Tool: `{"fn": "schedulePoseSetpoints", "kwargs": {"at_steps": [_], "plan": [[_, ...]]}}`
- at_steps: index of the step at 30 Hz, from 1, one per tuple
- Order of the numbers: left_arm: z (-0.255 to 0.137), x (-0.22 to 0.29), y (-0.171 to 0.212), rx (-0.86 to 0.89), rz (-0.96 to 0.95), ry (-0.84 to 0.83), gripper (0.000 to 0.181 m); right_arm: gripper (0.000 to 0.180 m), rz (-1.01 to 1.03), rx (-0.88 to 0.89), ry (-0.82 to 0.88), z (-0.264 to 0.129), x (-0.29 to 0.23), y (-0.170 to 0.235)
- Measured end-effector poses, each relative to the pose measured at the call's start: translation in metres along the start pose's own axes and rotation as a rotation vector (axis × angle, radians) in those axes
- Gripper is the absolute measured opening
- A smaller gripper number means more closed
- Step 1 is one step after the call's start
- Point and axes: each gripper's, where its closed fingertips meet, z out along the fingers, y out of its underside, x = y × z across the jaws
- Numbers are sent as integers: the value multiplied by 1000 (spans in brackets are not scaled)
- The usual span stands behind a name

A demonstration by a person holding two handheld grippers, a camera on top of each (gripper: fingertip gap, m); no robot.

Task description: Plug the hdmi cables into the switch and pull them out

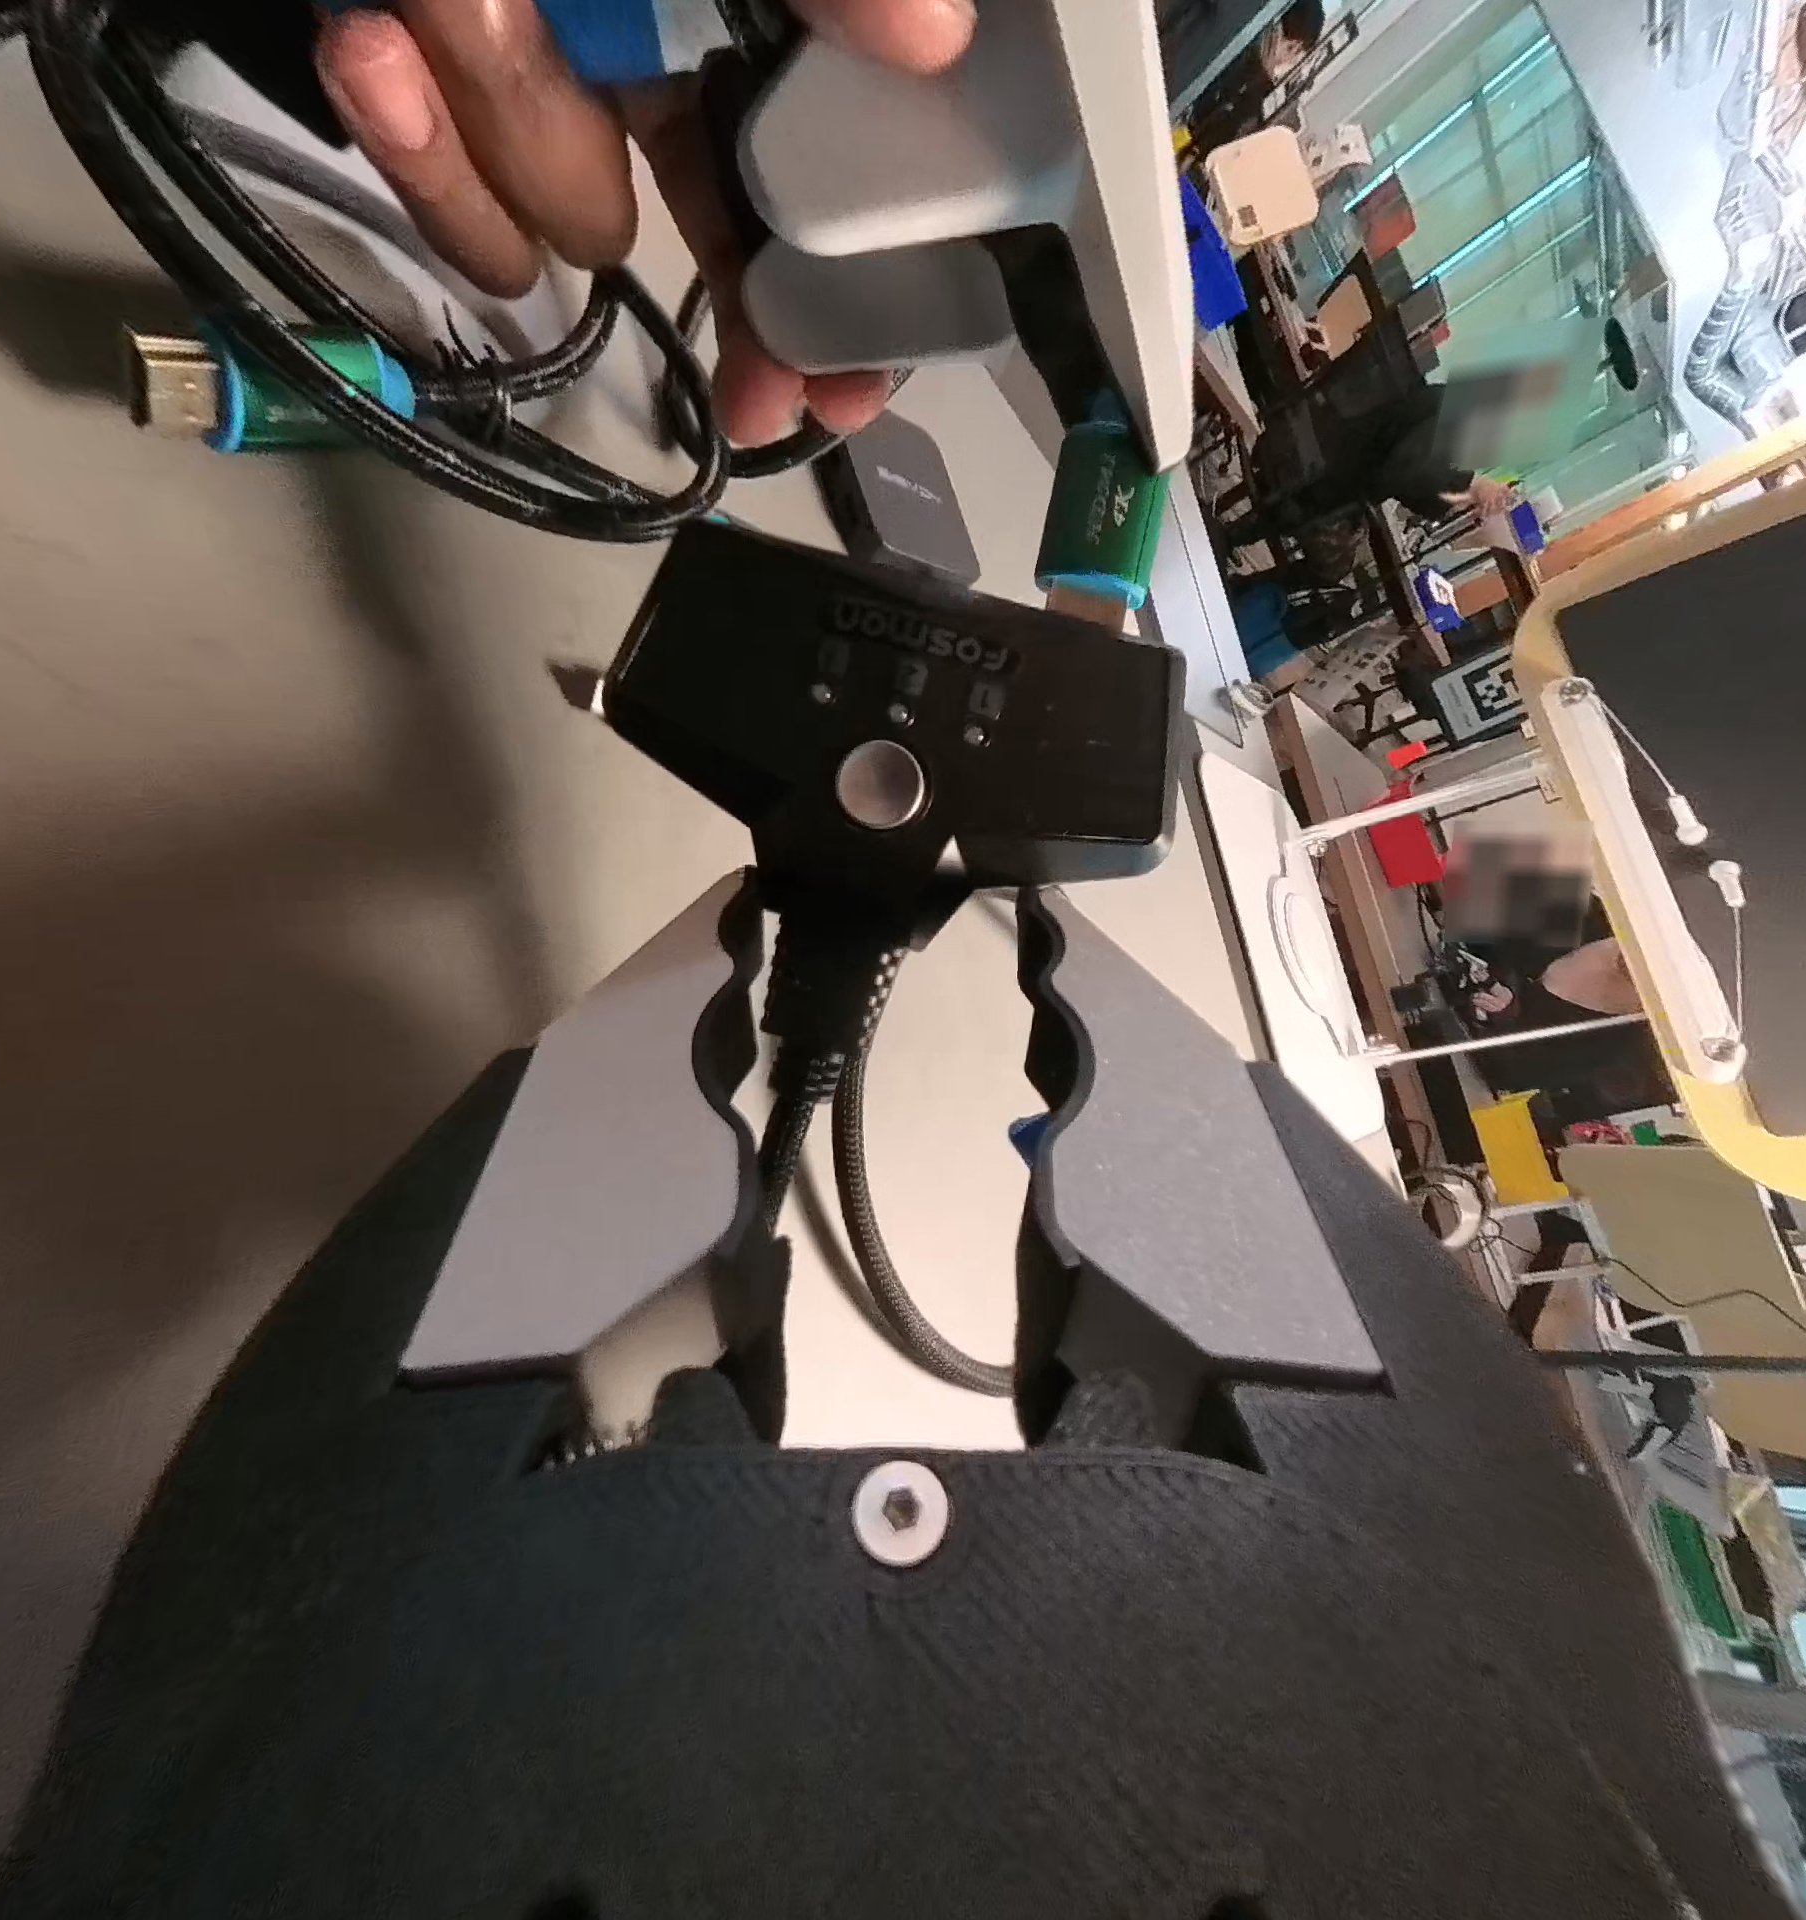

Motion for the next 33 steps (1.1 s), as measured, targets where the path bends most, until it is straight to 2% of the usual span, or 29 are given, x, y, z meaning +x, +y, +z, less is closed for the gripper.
{"fn": "schedulePoseSetpoints", "kwargs": {"at_steps": [5,9,11,16,17,26,28,33], "plan": [[1,1,2,-8,-1,10,13,57,-3,-30,-12,3,-3,4],[2,4,7,-62,6,28,11,51,-37,-42,17,3,0,7],[2,5,9,-73,9,34,18,51,-65,-36,21,2,0,7],[2,3,17,-141,80,2,12,50,-142,-41,-3,0,-6,10],[2,4,18,-151,86,4,17,50,-142,-35,-6,-1,-7,9],[3,1,18,-129,50,17,18,50,-74,-24,-17,1,-7,8],[2,4,18,-139,44,35,12,49,-74,7,-34,-2,-8,4],[2,2,14,-100,50,27,12,49,-12,-16,-10,3,-4,3]]}}
